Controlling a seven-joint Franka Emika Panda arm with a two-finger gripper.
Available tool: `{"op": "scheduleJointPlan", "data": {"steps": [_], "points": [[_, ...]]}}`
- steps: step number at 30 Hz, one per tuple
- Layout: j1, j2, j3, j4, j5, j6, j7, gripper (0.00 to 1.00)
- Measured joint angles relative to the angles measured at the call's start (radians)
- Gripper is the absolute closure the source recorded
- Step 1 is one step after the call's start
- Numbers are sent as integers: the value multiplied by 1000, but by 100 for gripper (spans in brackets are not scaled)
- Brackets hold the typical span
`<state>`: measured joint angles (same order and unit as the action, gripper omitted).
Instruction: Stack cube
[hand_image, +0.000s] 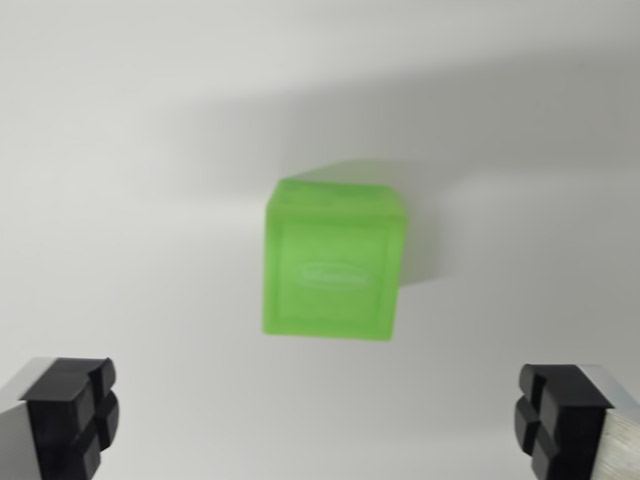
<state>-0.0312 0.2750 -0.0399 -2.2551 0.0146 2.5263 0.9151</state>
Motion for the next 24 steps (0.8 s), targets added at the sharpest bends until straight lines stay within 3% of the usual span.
{"op": "scheduleJointPlan", "data": {"steps": [11,24], "points": [[0,86,0,-29,10,113,22,0],[-4,208,5,-13,18,218,22,0]]}}
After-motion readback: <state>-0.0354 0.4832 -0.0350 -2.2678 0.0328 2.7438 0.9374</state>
